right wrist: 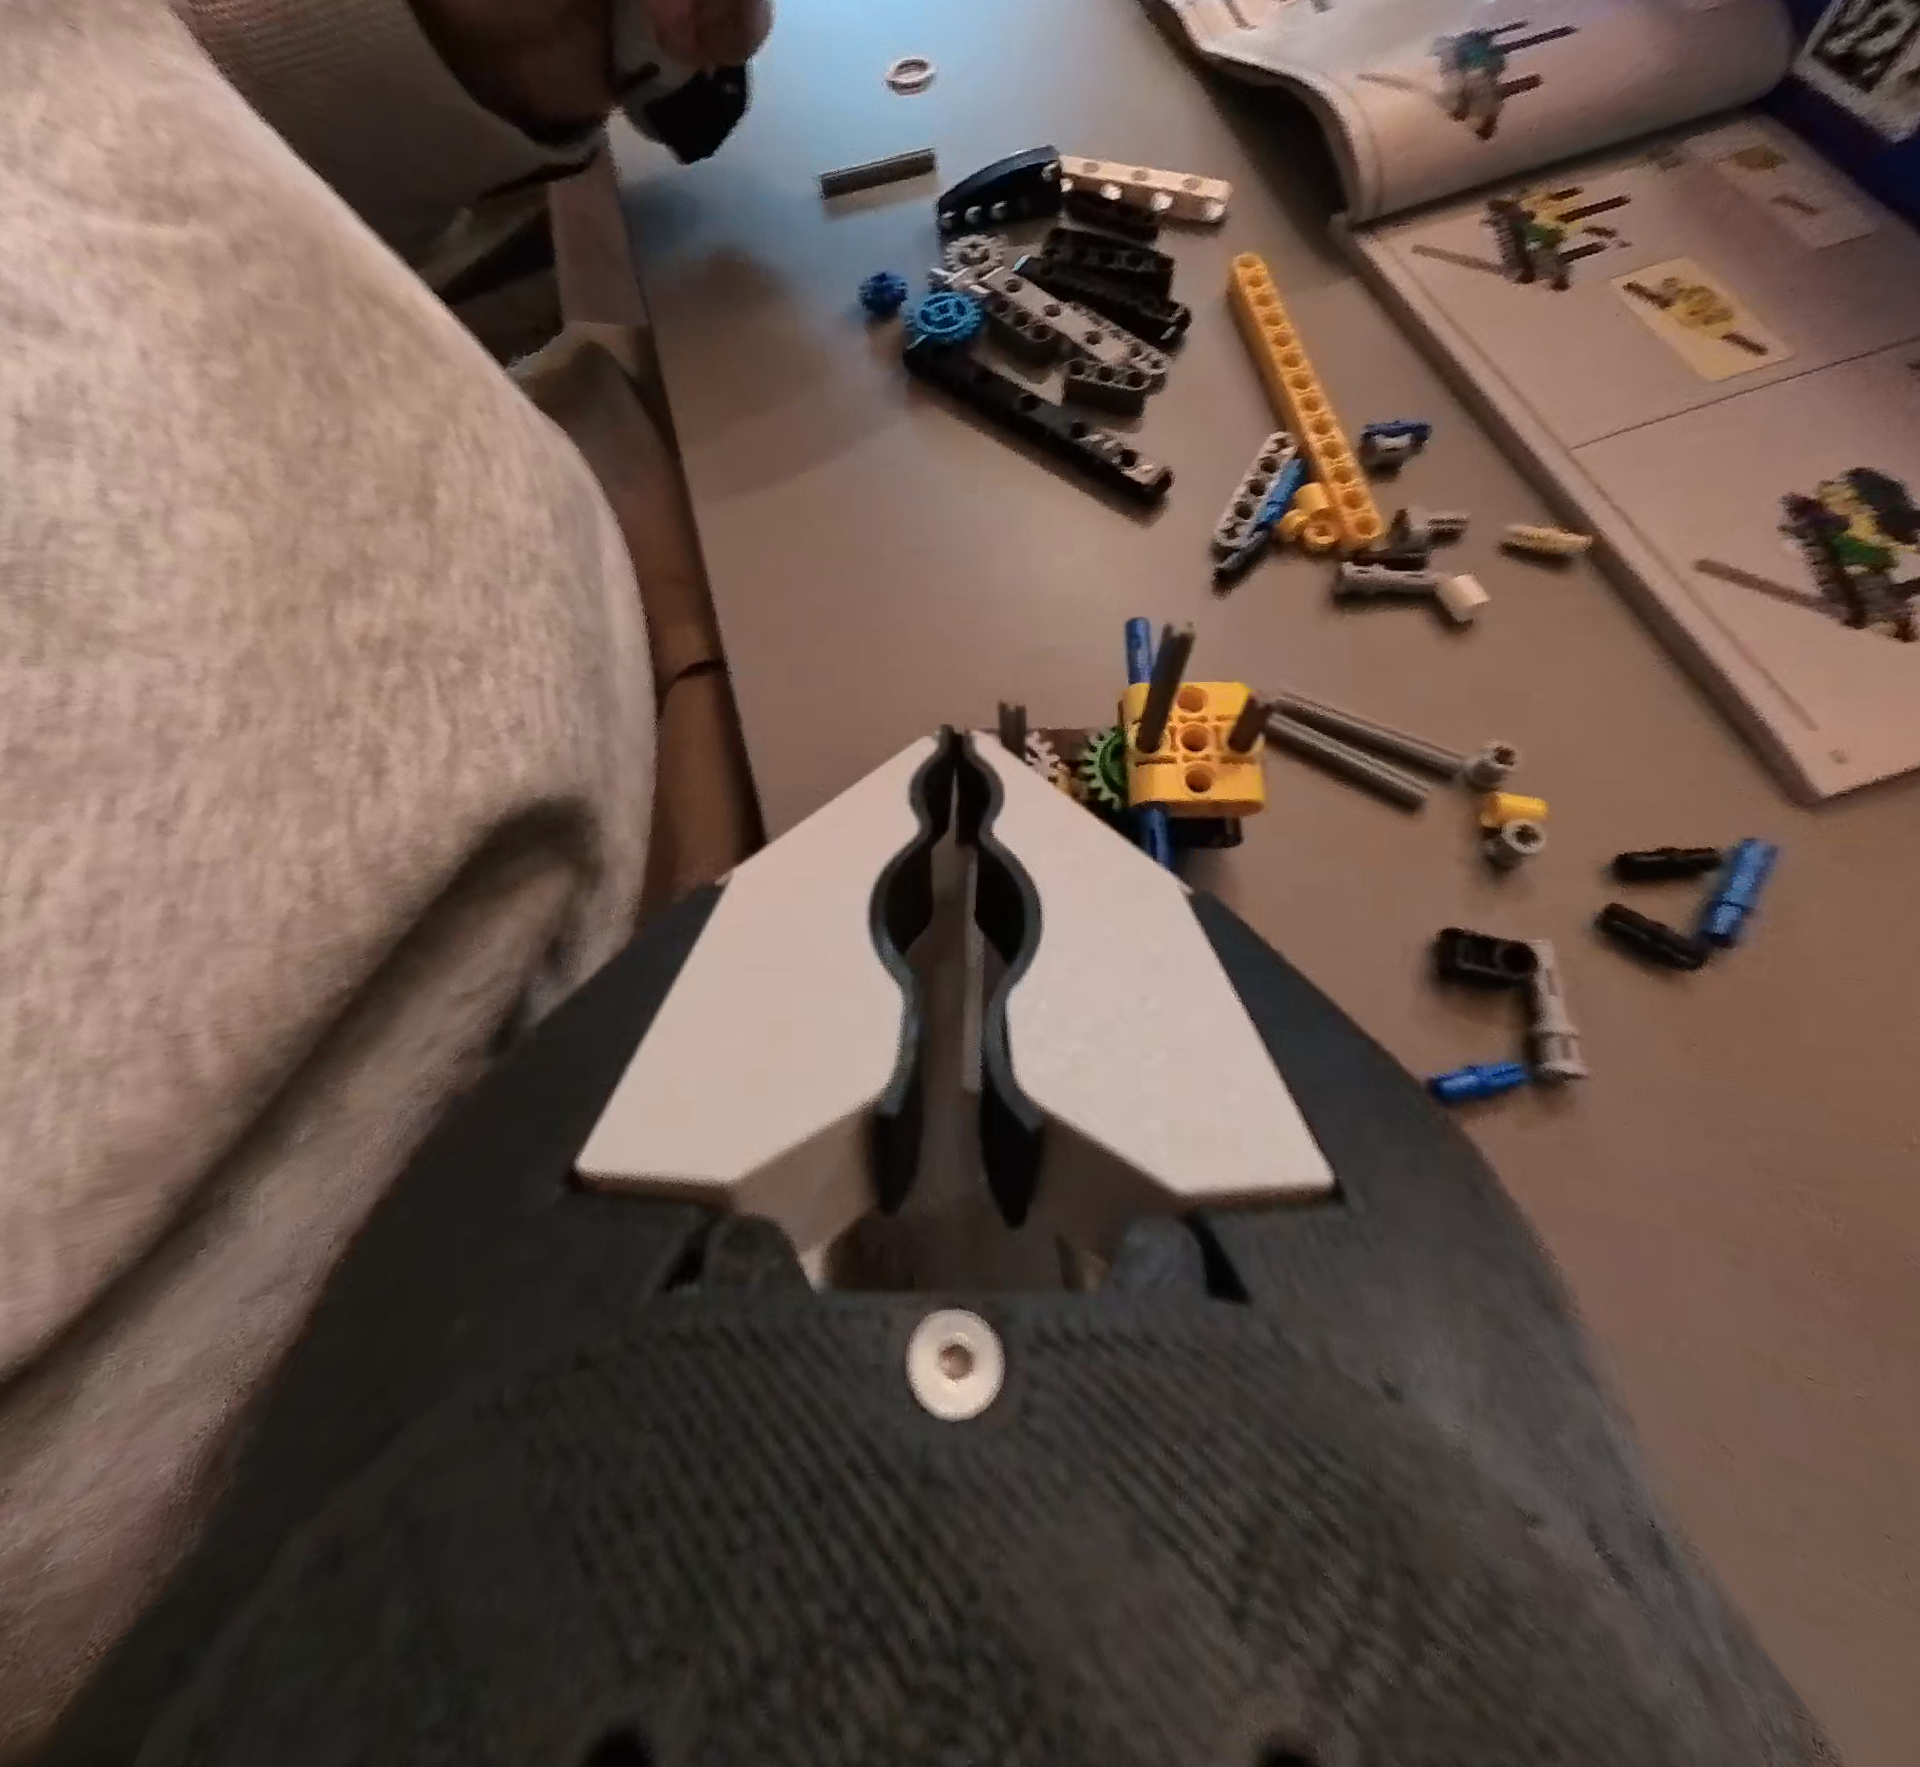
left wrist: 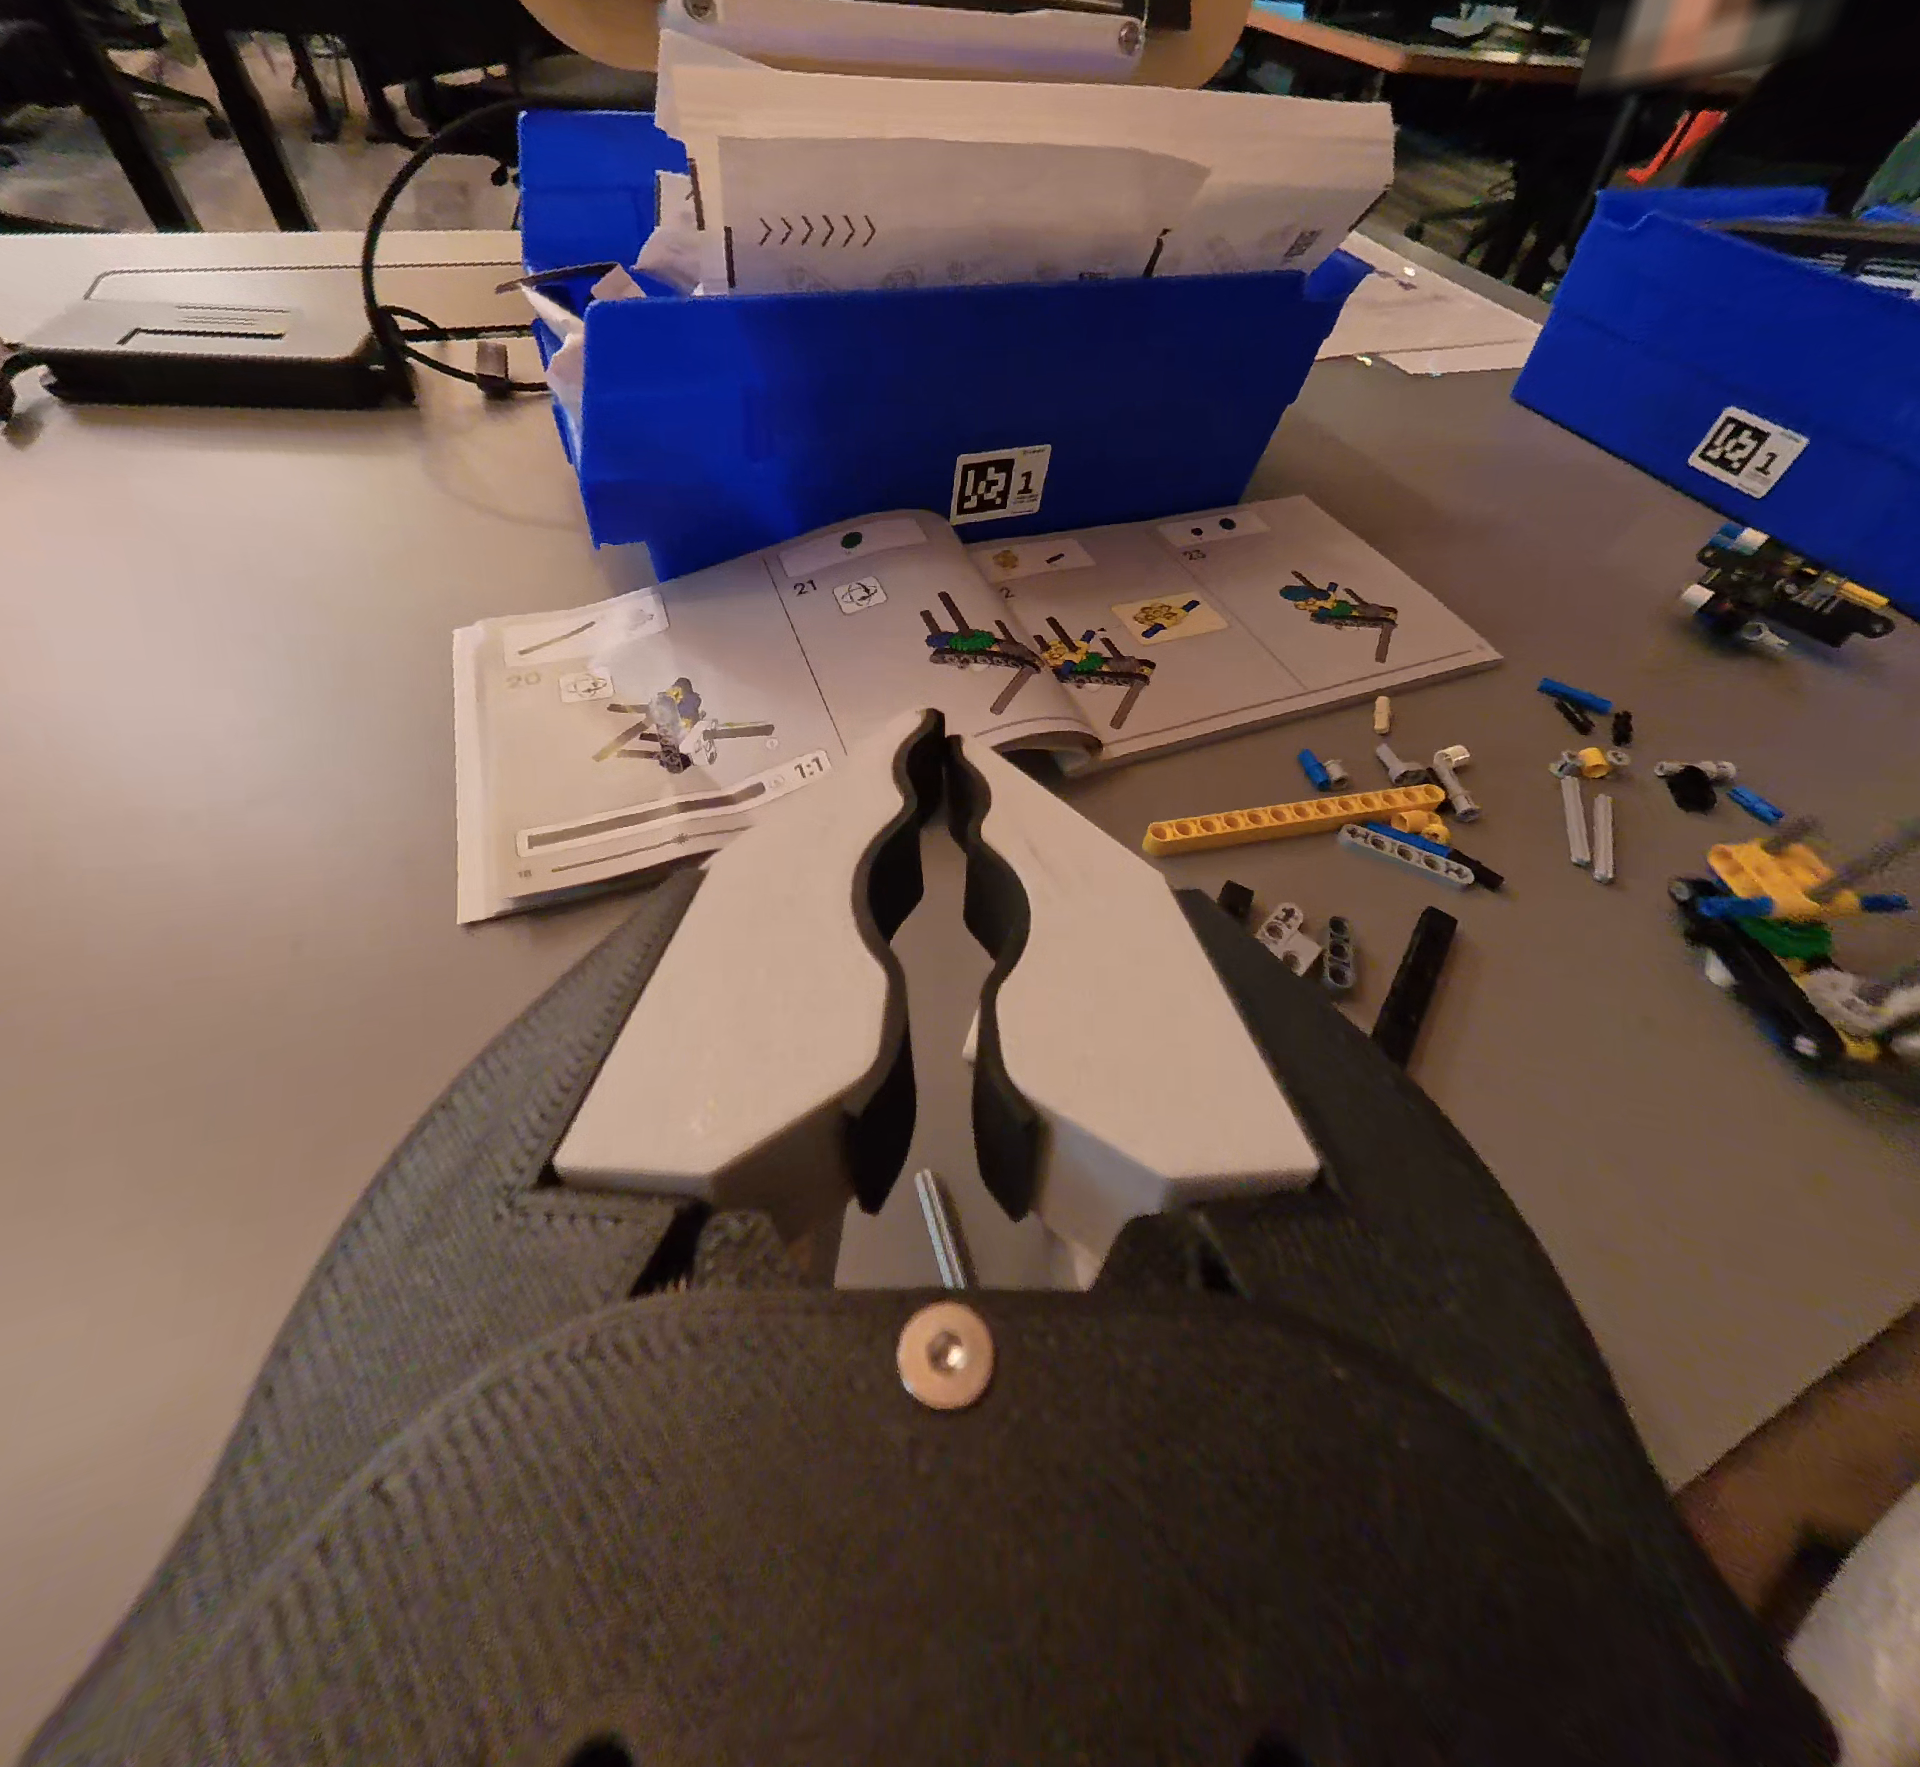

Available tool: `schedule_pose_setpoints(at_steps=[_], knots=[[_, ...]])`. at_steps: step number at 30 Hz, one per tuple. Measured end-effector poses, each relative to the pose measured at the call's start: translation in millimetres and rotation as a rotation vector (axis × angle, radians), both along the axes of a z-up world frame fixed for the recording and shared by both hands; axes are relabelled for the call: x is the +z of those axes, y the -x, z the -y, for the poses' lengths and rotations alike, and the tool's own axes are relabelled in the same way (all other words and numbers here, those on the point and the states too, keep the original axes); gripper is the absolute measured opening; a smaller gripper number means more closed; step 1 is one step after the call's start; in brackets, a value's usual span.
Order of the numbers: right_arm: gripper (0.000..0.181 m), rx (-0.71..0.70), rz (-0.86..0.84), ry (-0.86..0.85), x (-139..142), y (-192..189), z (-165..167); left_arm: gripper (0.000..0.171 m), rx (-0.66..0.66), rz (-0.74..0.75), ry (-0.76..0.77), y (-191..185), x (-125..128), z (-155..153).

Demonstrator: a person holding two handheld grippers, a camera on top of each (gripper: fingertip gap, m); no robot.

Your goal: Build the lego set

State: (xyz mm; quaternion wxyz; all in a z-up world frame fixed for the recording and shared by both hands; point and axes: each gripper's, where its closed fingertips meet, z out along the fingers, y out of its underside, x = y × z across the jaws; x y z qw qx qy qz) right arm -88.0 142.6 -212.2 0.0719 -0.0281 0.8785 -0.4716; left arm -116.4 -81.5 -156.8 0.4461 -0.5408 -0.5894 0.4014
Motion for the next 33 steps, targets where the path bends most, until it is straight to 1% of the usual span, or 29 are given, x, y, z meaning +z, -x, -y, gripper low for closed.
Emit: schedule_pose_setpoints(at_steps=[4, 7, 10, 12, 14, 16, 17, 19, 22, 25, 28, 30, 33], knots=[[0.0, -0.026, -0.007, -0.012, 1.5, 4.2, 2.6, 0.0, -0.017, -0.01, -0.019, -6.8, 0.7, -0.2], [0.0, 0.026, 0.056, 0.007, 17.2, -15.2, 7.4, 0.0, -0.033, -0.016, -0.083, -13.3, -0.7, -0.3], [0.001, 0.041, 0.101, 0.096, 43.2, -34.9, 33.8, 0.0, -0.057, -0.014, -0.143, -17.0, -1.9, -0.2], [0.007, 0.015, 0.072, 0.122, 51.1, -41.3, 62.3, 0.0, -0.071, 0.01, -0.183, -18.1, -5.1, -0.1], [0.017, -0.048, 0.04, 0.083, 46.9, -44.4, 92.9, 0.0, -0.096, 0.032, -0.214, -18.8, -10.3, -2.2], [0.028, -0.109, 0.047, 0.008, 39.4, -53.2, 116.7, 0.0, -0.123, 0.051, -0.24, -19.5, -13.4, -5.3], [0.03, -0.137, 0.045, -0.02, 37.2, -57.8, 125.6, 0.0, -0.139, 0.056, -0.249, -19.9, -13.6, -7.6], [0.03, -0.2, 0.023, -0.046, 34.9, -61.5, 137.3, 0.0, -0.163, 0.067, -0.249, -21.6, -14.1, -10.8], [0.031, -0.292, 0.027, -0.055, 32.5, -57.6, 144.9, 0.0, -0.184, 0.093, -0.229, -26.5, -15.3, -8.6], [0.027, -0.342, 0.087, -0.037, 31.0, -56.7, 149.2, 0.0, -0.13, 0.089, -0.206, -30.1, -14.8, 13.0], [0.027, -0.364, 0.076, -0.001, 29.6, -51.2, 152.9, 0.0, -0.134, 0.058, -0.322, -29.7, -12.1, 21.9], [0.027, -0.365, 0.018, 0.006, 31.0, -44.1, 155.1, 0.0, -0.155, 0.071, -0.409, -29.5, -16.9, 21.4], [0.026, -0.375, -0.074, 0.004, 29.4, -32.5, 159.0, 0.0, -0.166, 0.087, -0.474, -32.4, -18.9, 19.8]])
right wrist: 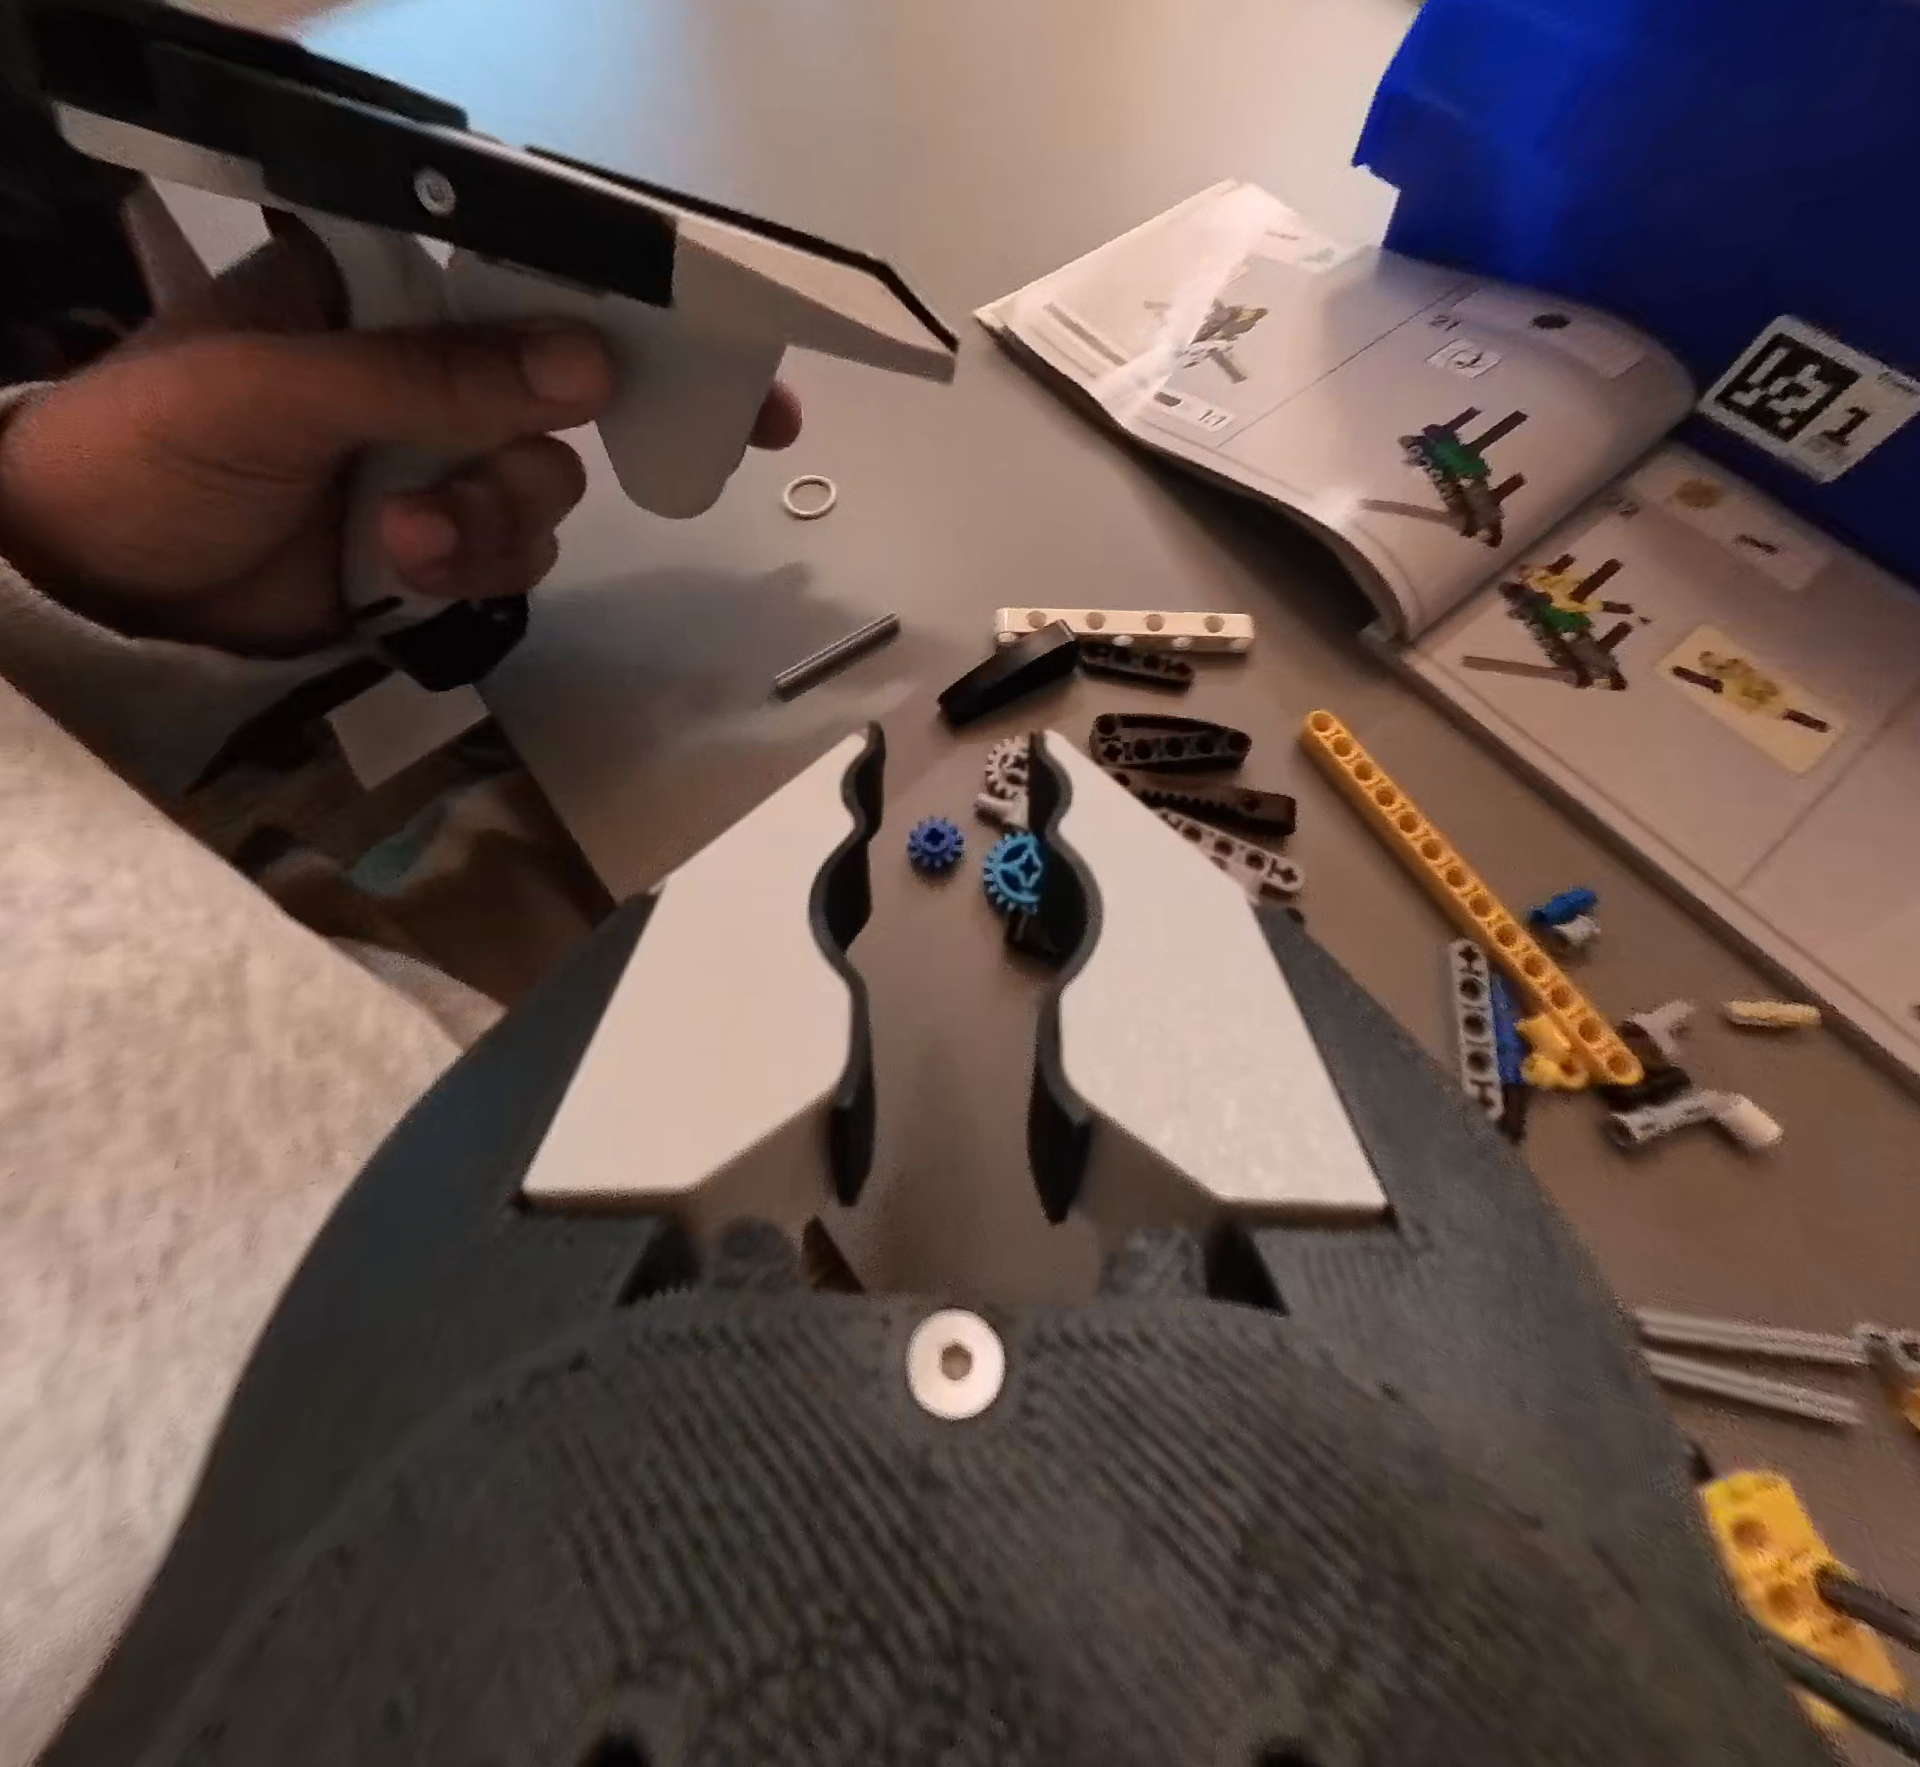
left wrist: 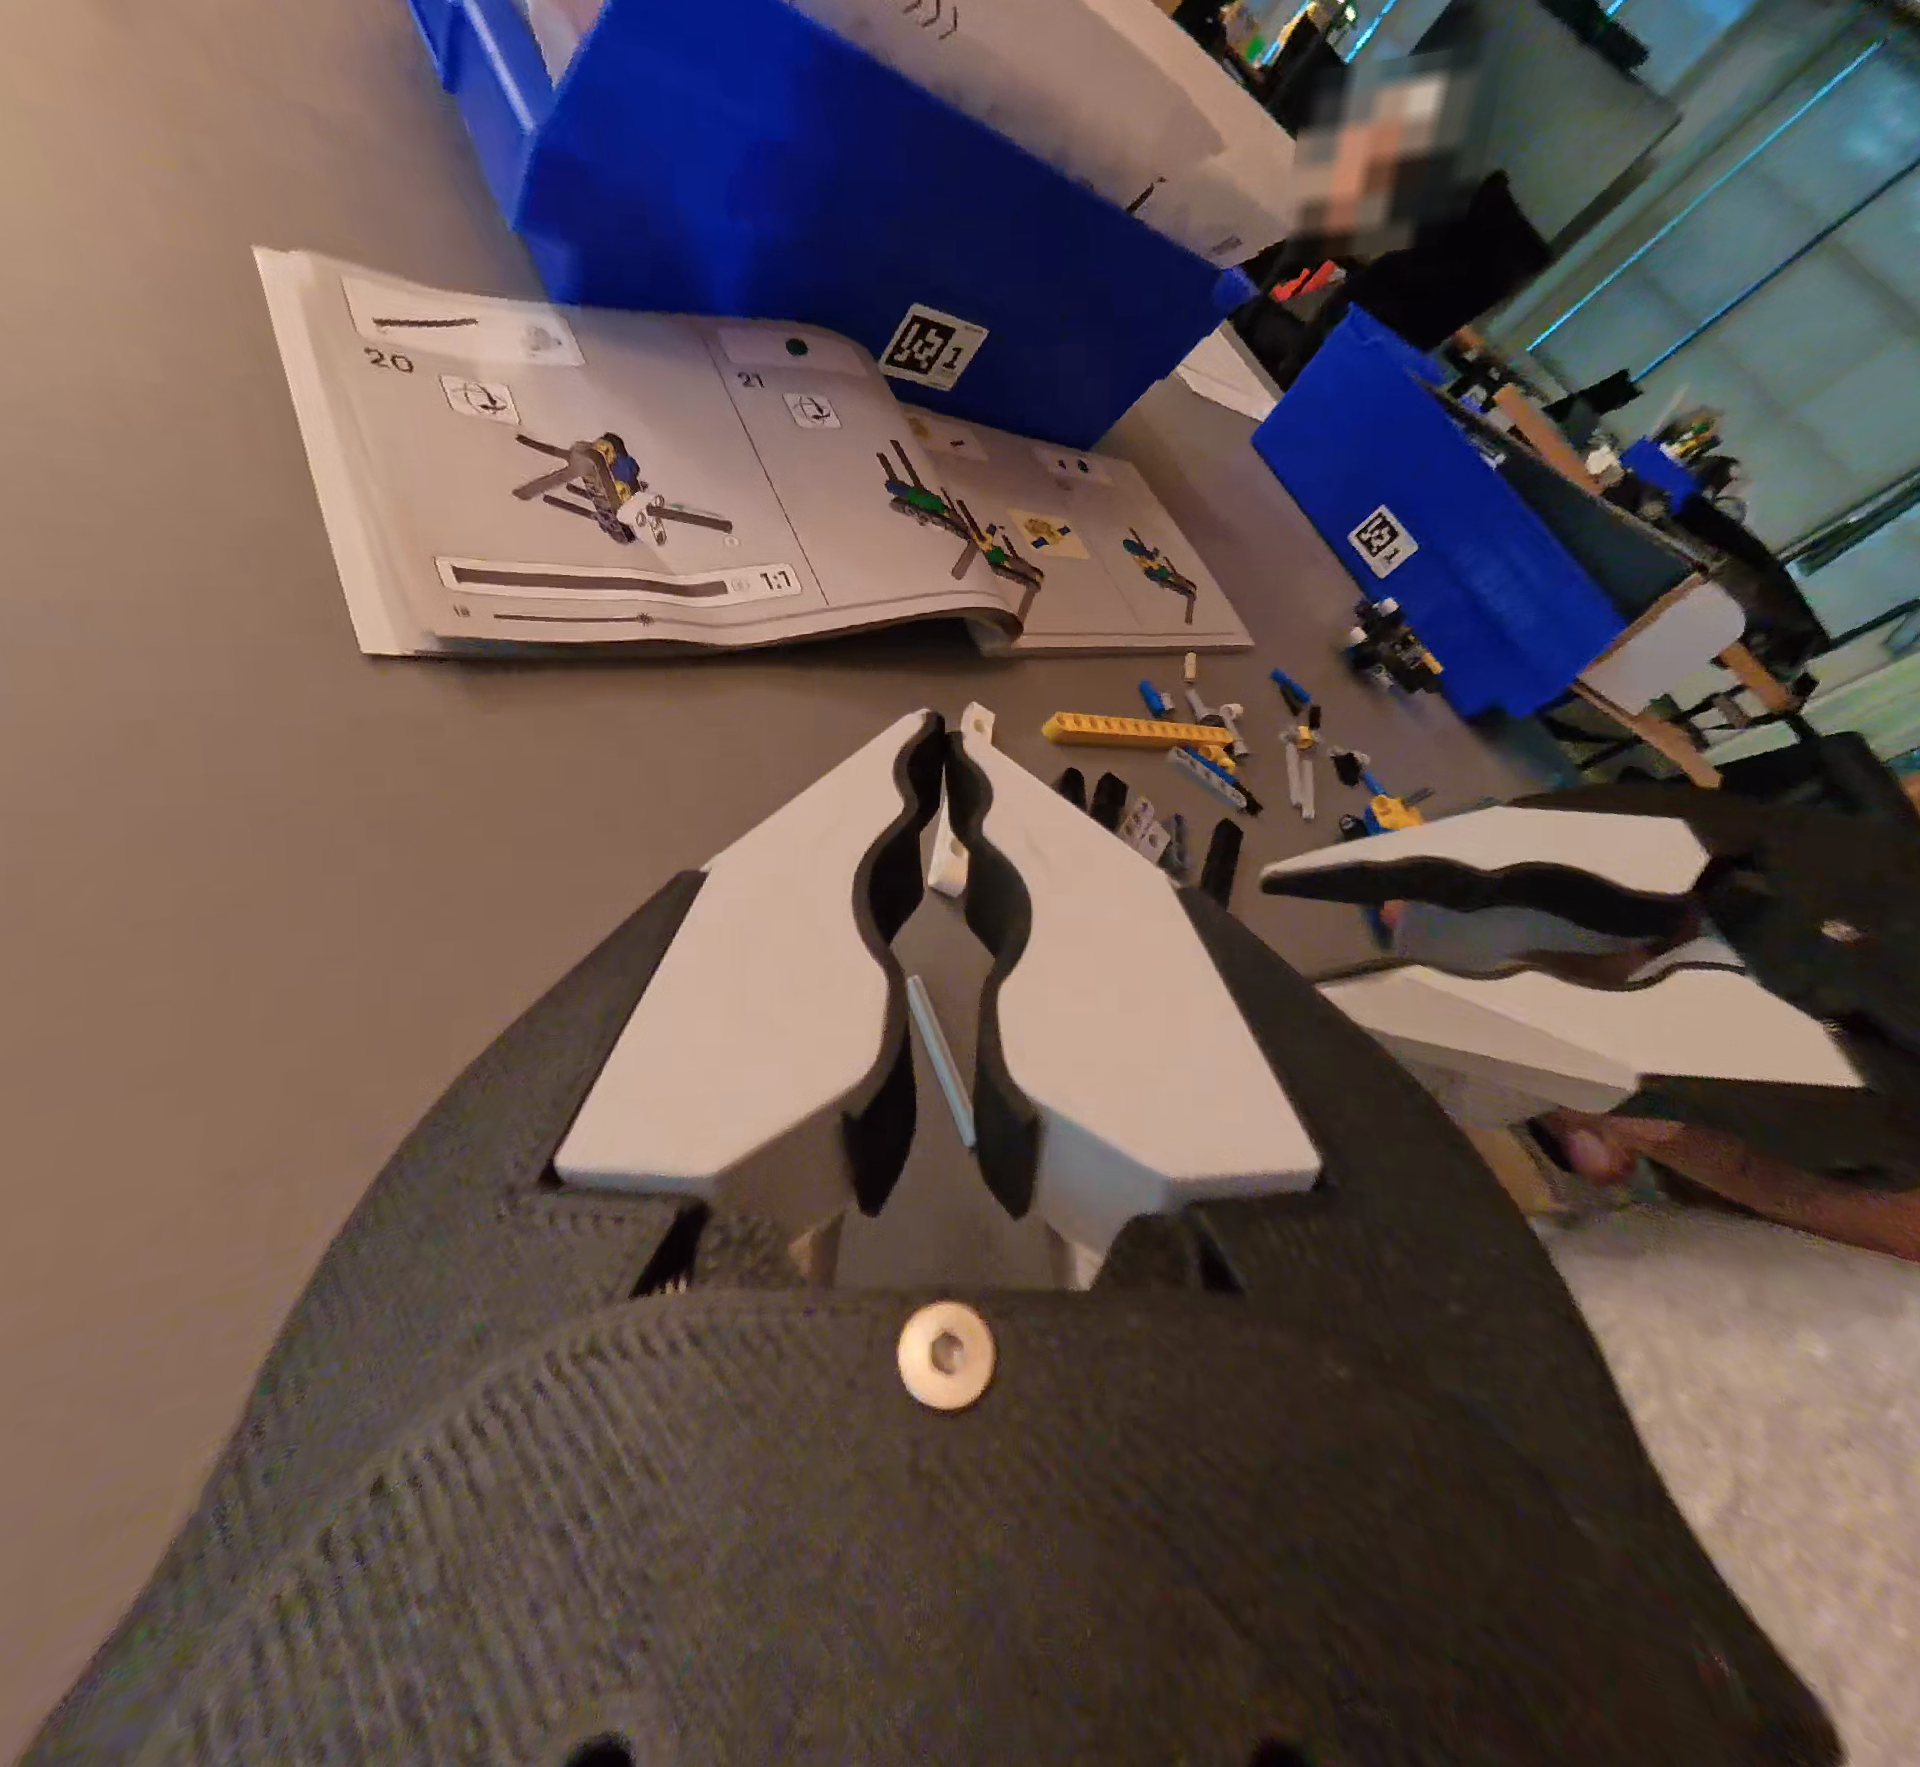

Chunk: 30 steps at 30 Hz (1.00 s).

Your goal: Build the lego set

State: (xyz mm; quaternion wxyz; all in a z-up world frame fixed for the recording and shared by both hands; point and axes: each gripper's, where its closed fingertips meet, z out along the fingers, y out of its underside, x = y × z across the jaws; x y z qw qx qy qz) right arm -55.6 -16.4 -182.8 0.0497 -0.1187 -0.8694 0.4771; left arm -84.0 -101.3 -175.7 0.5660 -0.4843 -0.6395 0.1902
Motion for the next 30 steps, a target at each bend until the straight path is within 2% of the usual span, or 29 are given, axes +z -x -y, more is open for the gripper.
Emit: schedule_pose_setpoints(at_steps=[3, 8, 11, 14, 20, 28, 30], knots=[[0.026, 0.042, -0.007, -0.029, -10.7, -6.9, 0.6, 0.0, 0.025, -0.021, 0.024, -2.1, 7.0, 1.2], [0.022, 0.041, -0.113, -0.09, -22.1, 0.0, -18.9, 0.0, 0.018, -0.026, 0.105, 0.6, 8.5, -6.6], [0.018, 0.045, -0.031, -0.046, -22.5, -2.3, -21.7, 0.0, 0.005, -0.007, 0.131, 2.4, 2.5, -10.2], [0.018, 0.05, 0.06, 0.006, -21.9, -5.2, -19.7, 0.0, 0.003, -0.005, 0.125, 2.2, 1.1, -10.1], [0.017, 0.061, 0.106, 0.023, -26.9, -9.4, -15.3, 0.0, 0.009, -0.013, 0.086, 2.0, 1.9, -5.1], [0.017, 0.103, 0.09, -0.081, -46.0, -10.6, 2.1, 0.0, 0.004, -0.016, -0.017, 1.5, 2.2, 0.2], [0.01, 0.107, 0.081, -0.125, -52.6, -10.3, 3.5, 0.001, 0.004, -0.025, -0.032, 0.9, 4.4, 1.8]])
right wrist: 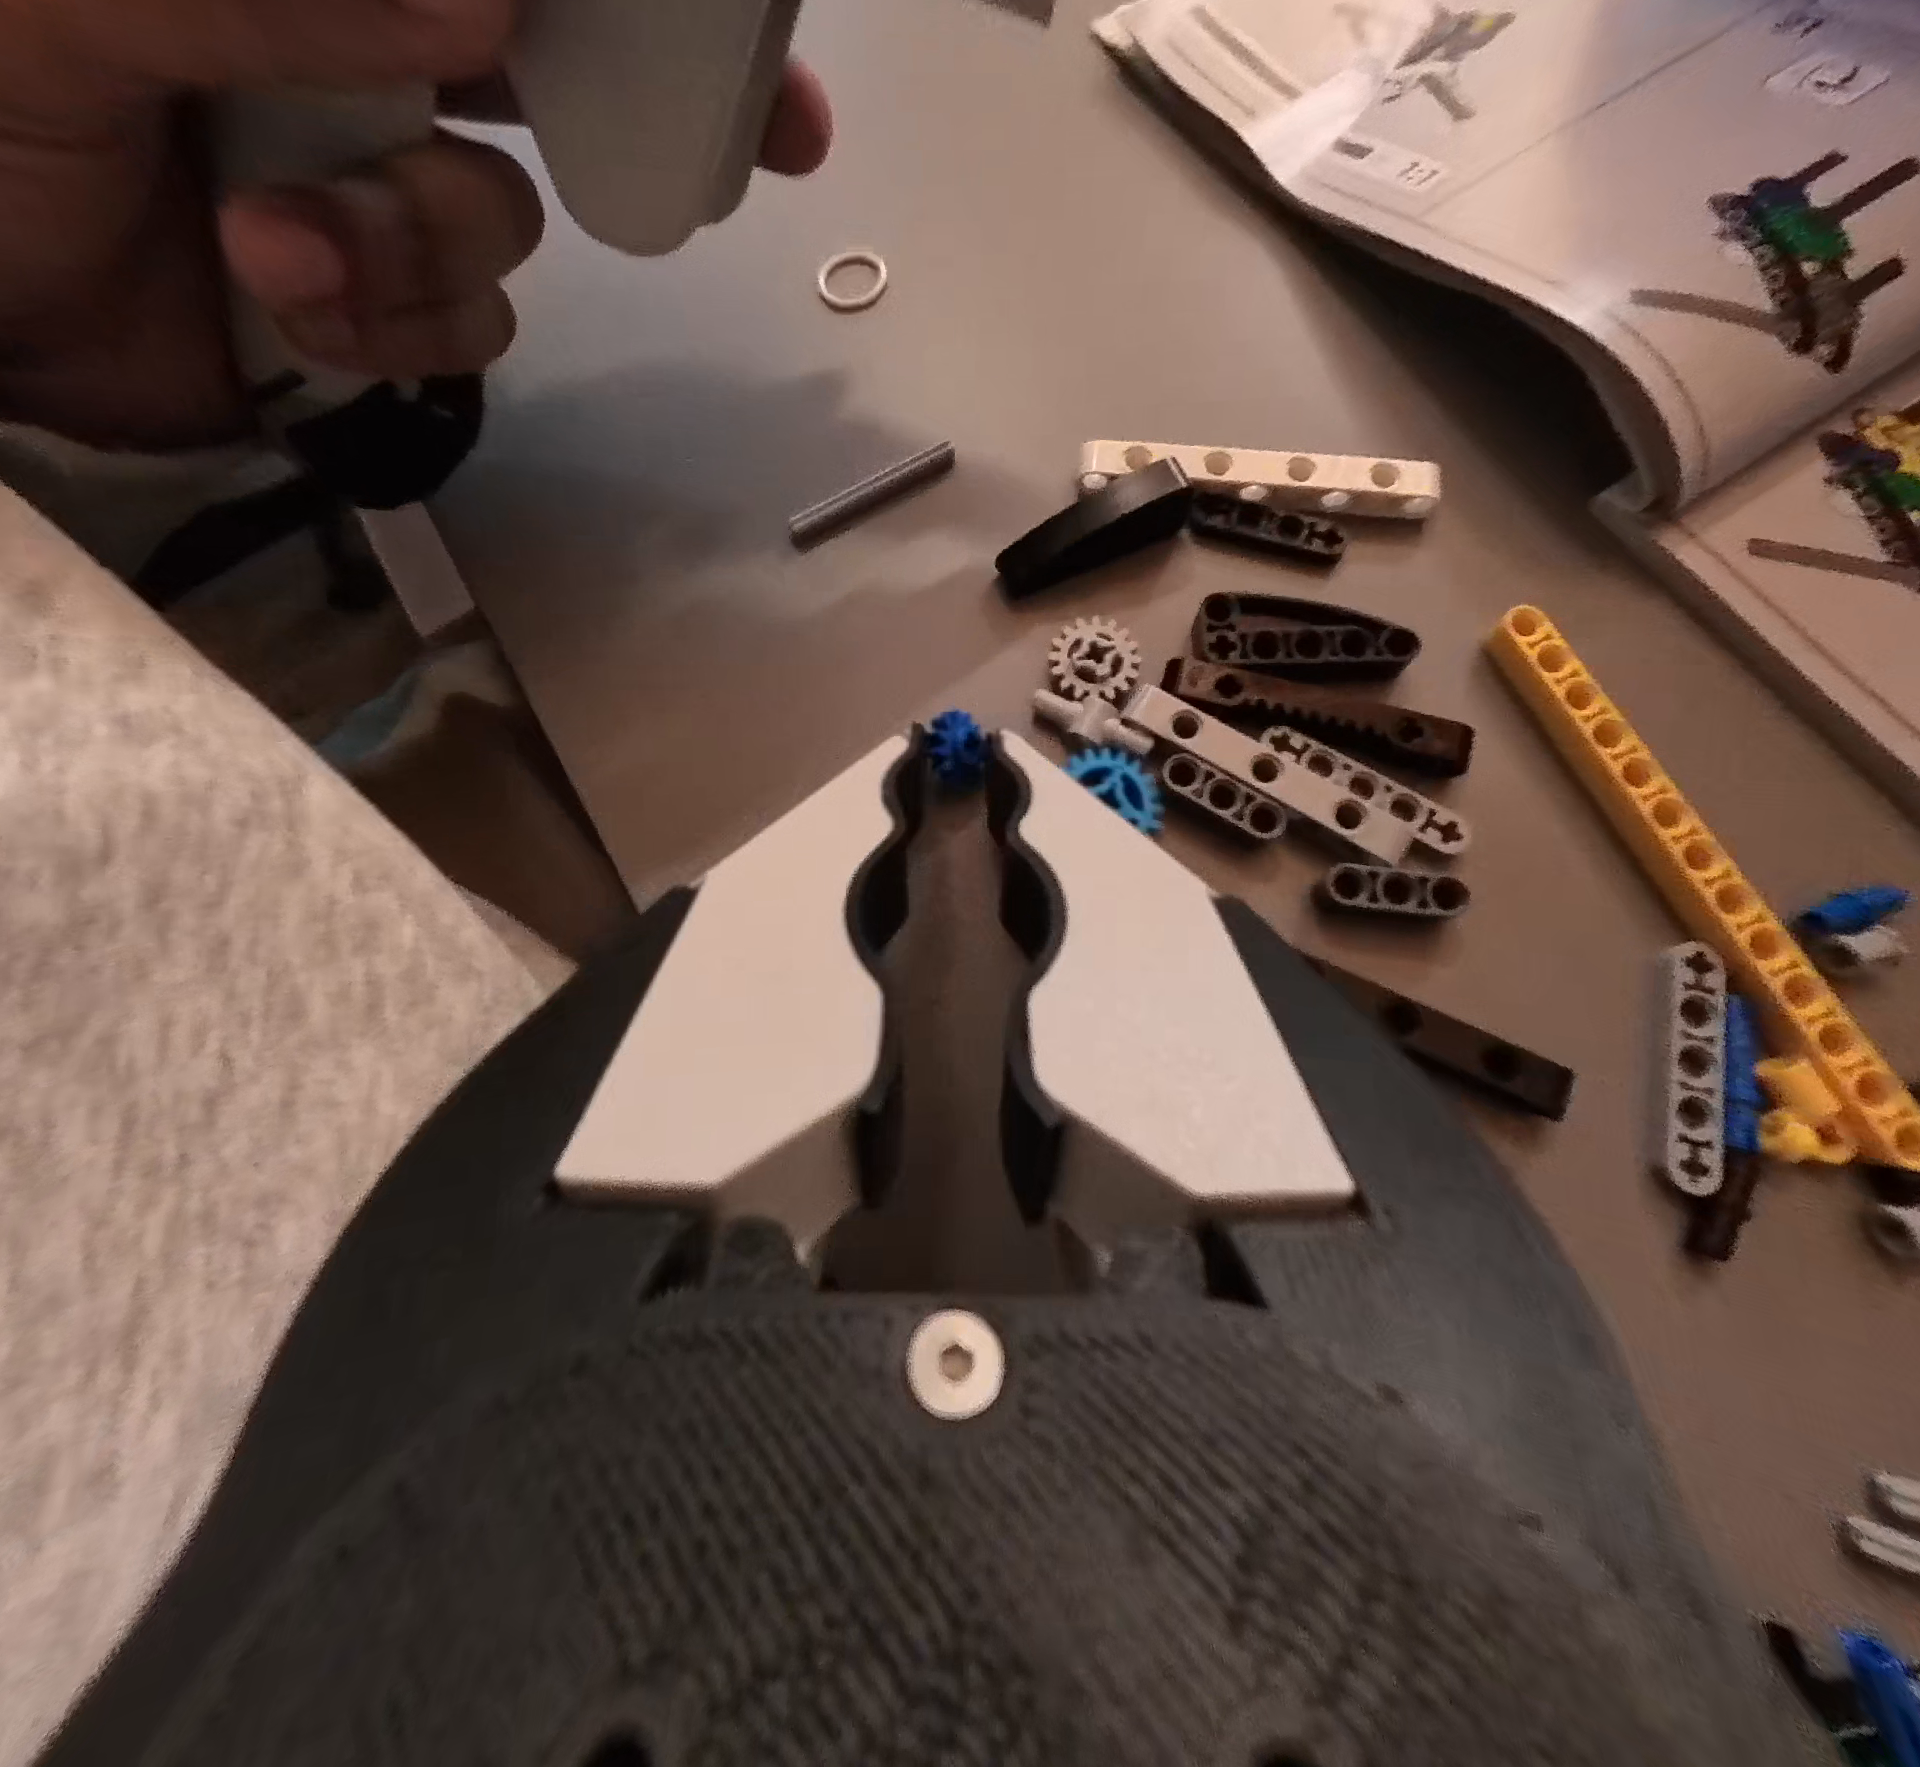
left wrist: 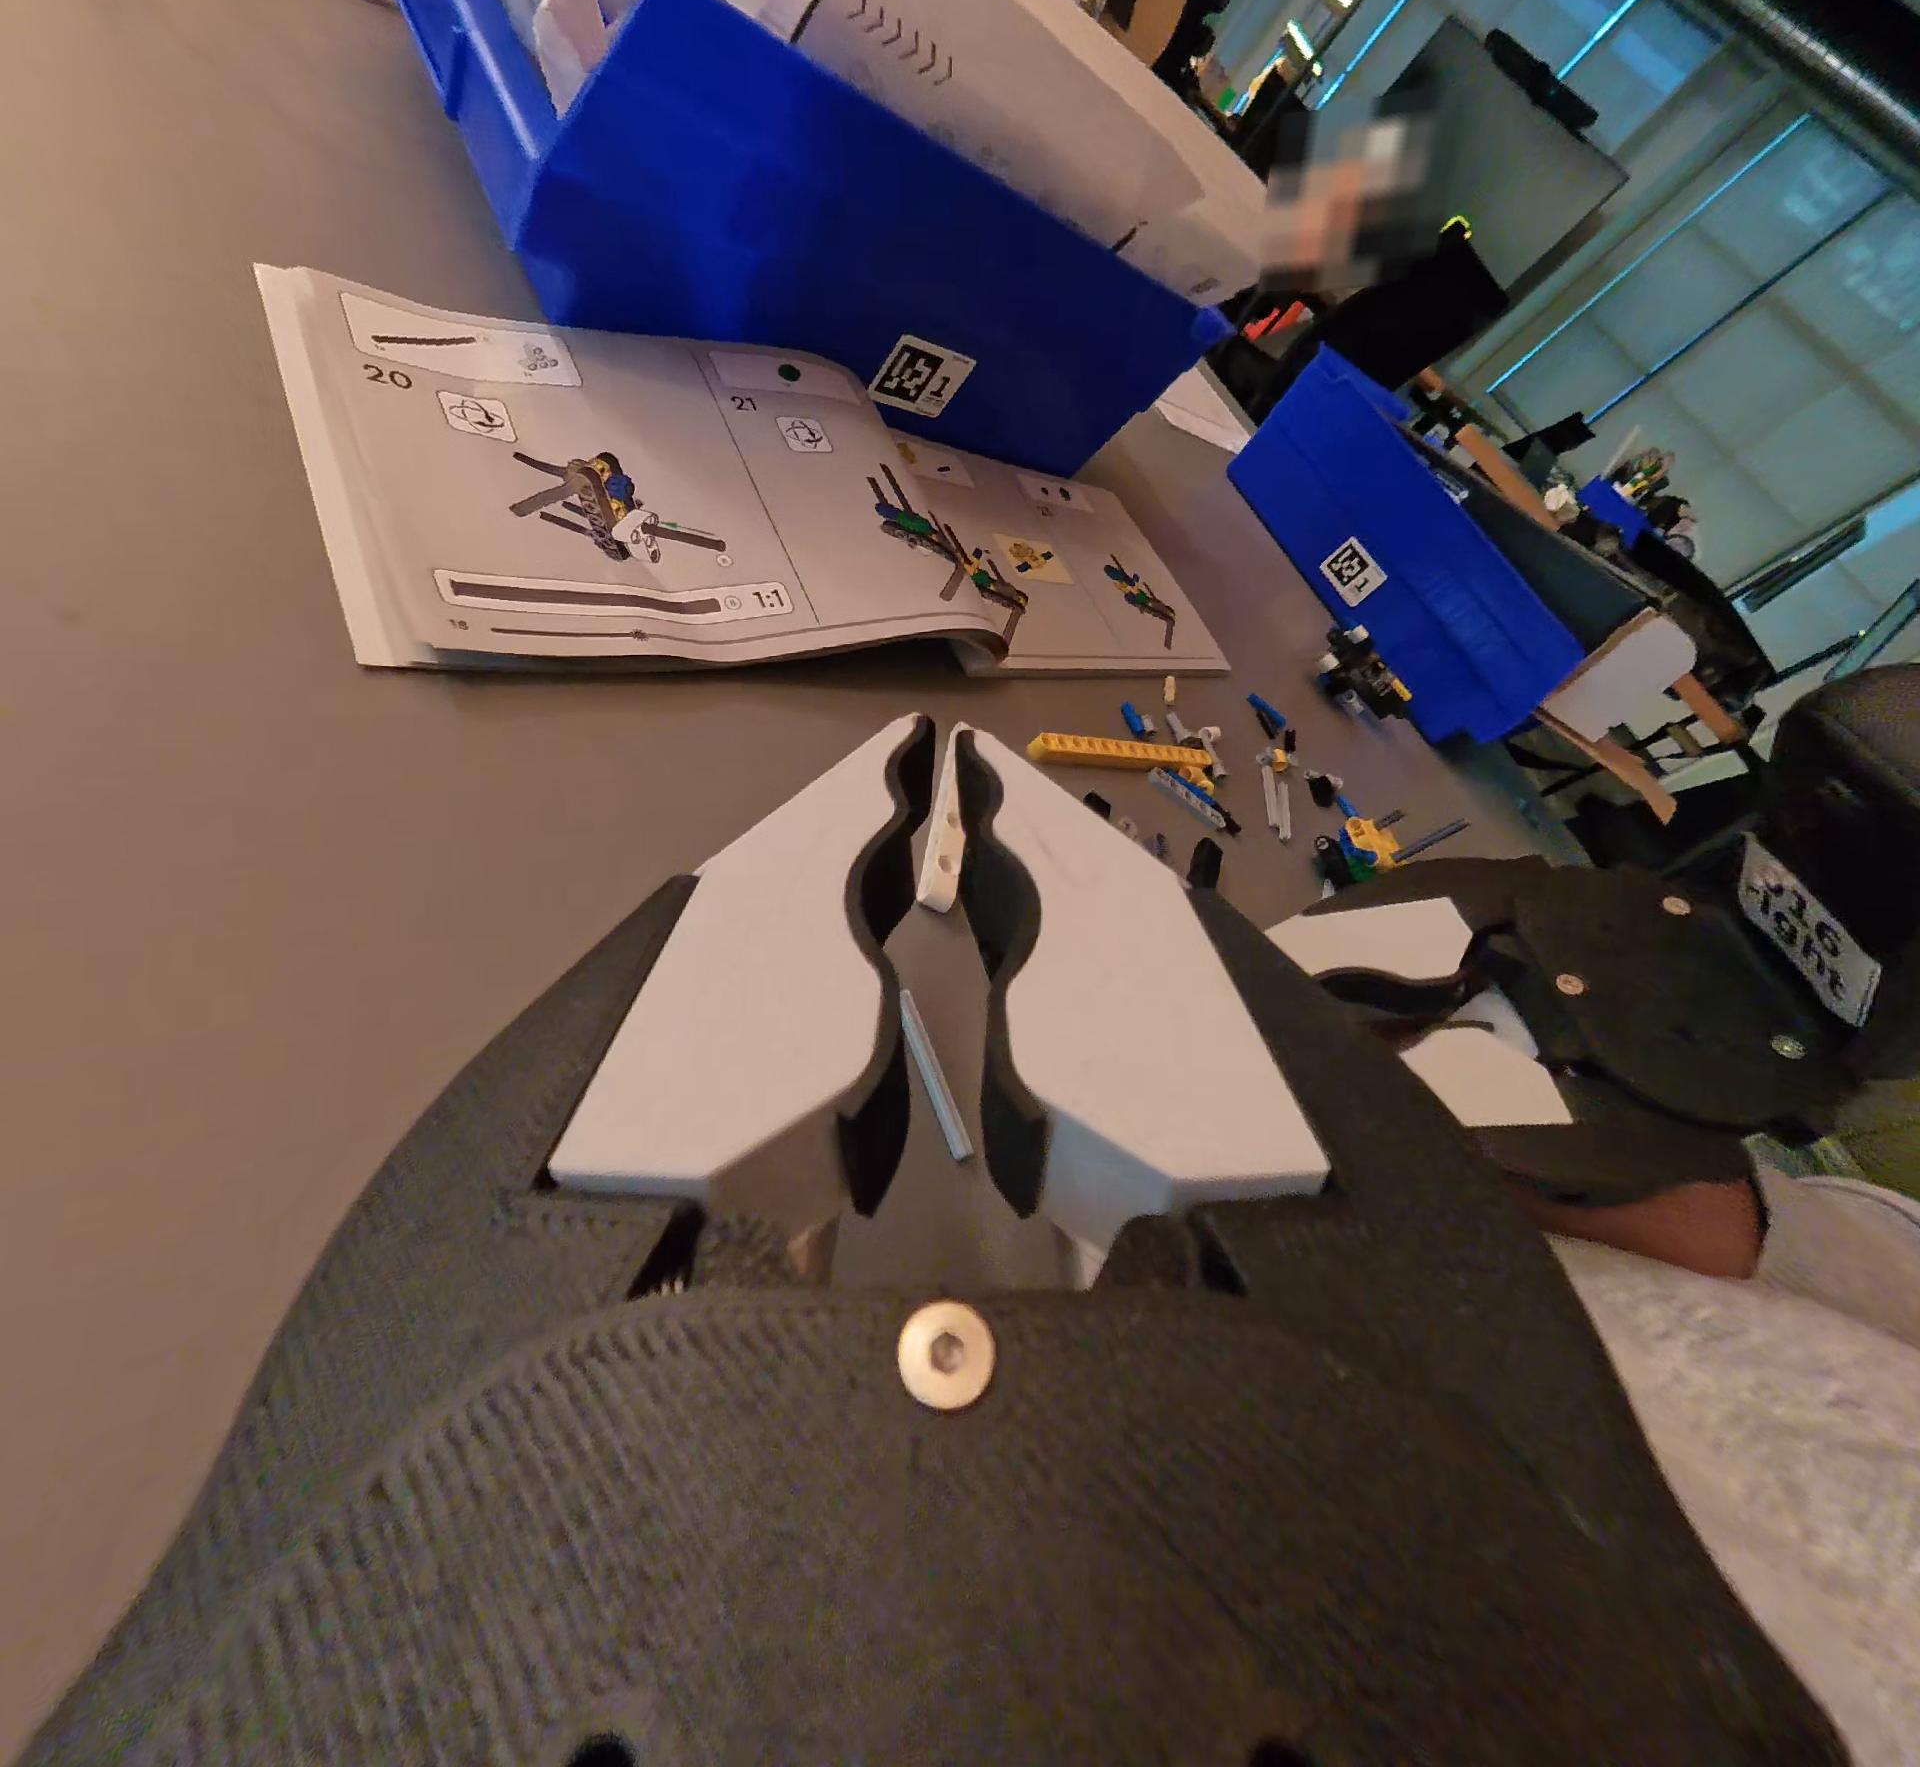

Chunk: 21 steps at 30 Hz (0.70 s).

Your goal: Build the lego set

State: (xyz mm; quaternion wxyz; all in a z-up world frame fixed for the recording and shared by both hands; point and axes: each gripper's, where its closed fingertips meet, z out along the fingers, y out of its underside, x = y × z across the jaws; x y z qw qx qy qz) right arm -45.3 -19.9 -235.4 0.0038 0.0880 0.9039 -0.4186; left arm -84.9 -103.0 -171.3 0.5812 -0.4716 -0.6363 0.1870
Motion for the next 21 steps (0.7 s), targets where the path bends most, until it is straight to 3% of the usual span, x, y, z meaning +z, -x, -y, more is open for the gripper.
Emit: schedule_pose_setpoints(at_steps=[5, 11, 16, 21], knots=[[0.009, 0.023, -0.069, -0.016, 5.5, -1.8, 1.0, 0.002, 0.009, -0.005, -0.026, 0.1, 0.1, 4.8], [0.009, -0.046, -0.054, 0.155, 52.5, 5.0, -14.2, 0.01, -0.035, -0.06, 0.04, -0.8, 7.8, -3.7], [0.008, -0.216, -0.106, 0.191, 82.9, 49.9, -78.1, 0.017, -0.21, -0.142, 0.096, -3.1, 16.8, -51.9], [0.008, -0.303, -0.066, 0.16, 81.1, 80.9, -142.5, 0.034, -0.424, -0.189, 0.132, -7.0, 20.2, -124.8]])
